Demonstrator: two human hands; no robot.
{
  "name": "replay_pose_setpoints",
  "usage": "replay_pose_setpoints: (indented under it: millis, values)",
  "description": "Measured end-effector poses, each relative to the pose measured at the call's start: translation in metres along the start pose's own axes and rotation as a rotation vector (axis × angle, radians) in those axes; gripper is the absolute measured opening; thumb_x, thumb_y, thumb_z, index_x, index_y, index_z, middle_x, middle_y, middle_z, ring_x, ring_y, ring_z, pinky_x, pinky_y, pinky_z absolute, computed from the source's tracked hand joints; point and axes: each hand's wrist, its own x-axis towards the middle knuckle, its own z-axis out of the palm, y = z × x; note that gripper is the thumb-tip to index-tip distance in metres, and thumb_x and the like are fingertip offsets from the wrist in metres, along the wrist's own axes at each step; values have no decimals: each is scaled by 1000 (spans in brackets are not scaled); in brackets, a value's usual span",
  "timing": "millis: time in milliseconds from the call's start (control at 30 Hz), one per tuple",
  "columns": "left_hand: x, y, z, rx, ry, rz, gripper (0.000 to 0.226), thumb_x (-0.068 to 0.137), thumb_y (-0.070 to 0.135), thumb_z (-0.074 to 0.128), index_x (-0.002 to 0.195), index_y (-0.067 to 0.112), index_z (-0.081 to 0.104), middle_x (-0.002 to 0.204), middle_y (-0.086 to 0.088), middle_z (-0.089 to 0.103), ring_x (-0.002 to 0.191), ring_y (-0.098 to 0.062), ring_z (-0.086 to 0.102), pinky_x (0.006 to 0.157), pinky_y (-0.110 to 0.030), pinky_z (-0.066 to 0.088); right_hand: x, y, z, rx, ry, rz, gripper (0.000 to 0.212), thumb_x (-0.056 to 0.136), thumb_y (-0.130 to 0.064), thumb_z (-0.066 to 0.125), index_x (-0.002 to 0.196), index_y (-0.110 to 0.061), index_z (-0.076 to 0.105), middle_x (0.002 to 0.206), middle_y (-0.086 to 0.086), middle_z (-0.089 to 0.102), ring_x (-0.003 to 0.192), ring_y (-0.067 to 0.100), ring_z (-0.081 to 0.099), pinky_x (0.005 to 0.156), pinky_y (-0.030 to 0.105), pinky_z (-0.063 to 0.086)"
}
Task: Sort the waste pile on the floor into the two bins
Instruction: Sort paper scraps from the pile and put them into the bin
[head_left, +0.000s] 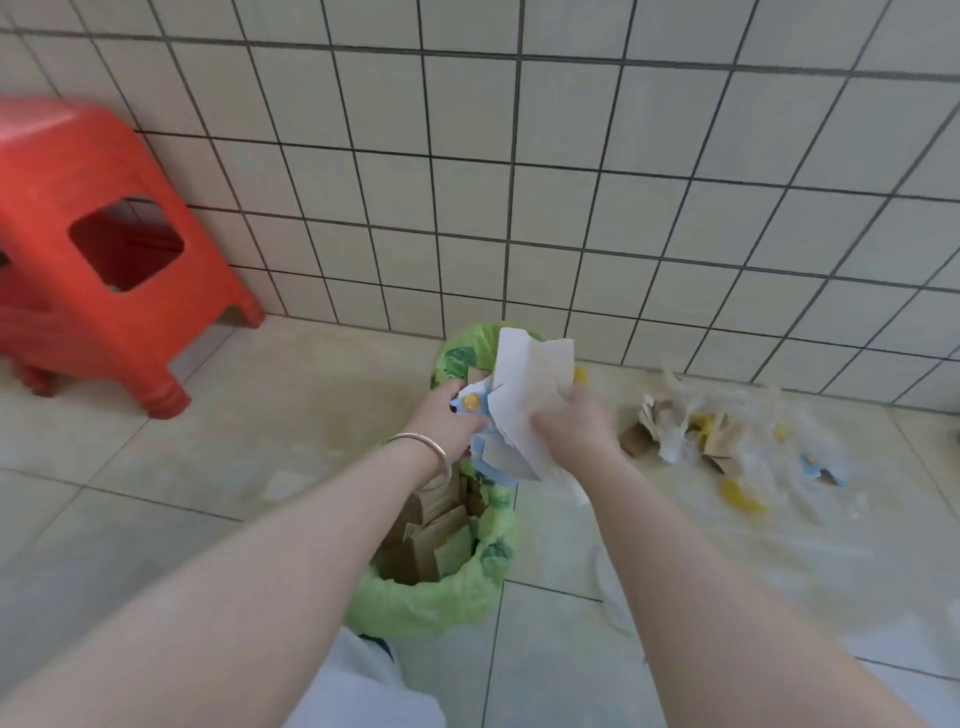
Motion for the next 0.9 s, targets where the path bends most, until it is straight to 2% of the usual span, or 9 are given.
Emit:
replay_pose_setpoints:
  millis: [100, 233, 300, 367, 533, 633, 733, 833, 900]
  values:
    - [7, -19, -27, 95, 9, -69, 34, 84, 3, 56, 65, 23, 36, 63, 2, 41, 53, -13, 37, 44, -20, 33, 8, -7, 36, -138, -53, -52, 52, 86, -13, 48, 137, -18, 44, 124, 7, 58, 95, 25, 52, 72, 28, 40]
    - [25, -50, -53, 306, -41, -153, 20, 84, 13, 55, 72, 18, 39, 71, -2, 44, 64, -21, 42, 57, -27, 41, 20, -12, 81, -249, -112, -116, 44, 86, -14, 46, 129, -16, 53, 116, 9, 62, 91, 27, 54, 68, 27, 39]
    - [33, -68, -59, 426, -93, -183, 9, 84, 17, 55, 80, 15, 47, 77, -3, 52, 71, -23, 48, 61, -28, 45, 23, -7, 104, -300, -135, -112, 20, 87, -16, 45, 97, -10, 62, 94, 11, 62, 87, 30, 54, 68, 28, 39]
    - [39, -86, -63, 568, -126, -177, 8, 84, 18, 56, 90, 13, 56, 84, -4, 55, 75, -23, 49, 63, -26, 41, 22, 4, 124, -370, -142, -109, 21, 88, -20, 45, 69, -10, 49, 77, 9, 53, 77, 28, 50, 65, 27, 37]
    - [55, -122, -63, 786, -214, -177, 18, 89, 20, 51, 102, 15, 62, 102, -9, 64, 84, -27, 53, 64, -24, 36, 15, 52, 171, -446, -271, -1, 24, 88, -30, 43, 78, -11, 52, 67, 2, 51, 65, 23, 49, 55, 26, 38]
    - [58, -135, -47, 879, -287, -167, 18, 88, 15, 49, 102, 10, 60, 109, -12, 64, 99, -32, 60, 70, -28, 41, 9, 75, 189, -571, -326, 9, 34, 92, -33, 37, 88, -8, 60, 84, 10, 60, 74, 27, 54, 66, 29, 46]
    - [61, -143, -33, 927, -326, -202, 25, 89, 8, 43, 107, 7, 60, 112, -14, 62, 104, -33, 60, 82, -34, 48, 15, 77, 201, -654, -360, 25, 38, 96, -32, 34, 99, -8, 62, 101, 10, 67, 90, 27, 64, 65, 27, 43]
    - [69, -156, -29, 937, -297, -219, 26, 90, 6, 44, 111, 7, 59, 115, -13, 62, 105, -32, 60, 83, -33, 47, 28, 74, 209, -752, -408, 41, 36, 98, -31, 33, 102, -12, 63, 102, 5, 66, 94, 22, 65, 65, 25, 43]
    - [76, -165, -25, 963, -309, -237, 28, 88, 1, 42, 112, 5, 56, 117, -15, 62, 106, -32, 60, 85, -34, 46, 34, 75, 213, -794, -450, 53, 35, 98, -30, 32, 96, -16, 64, 92, 3, 63, 85, 21, 62, 62, 23, 42]
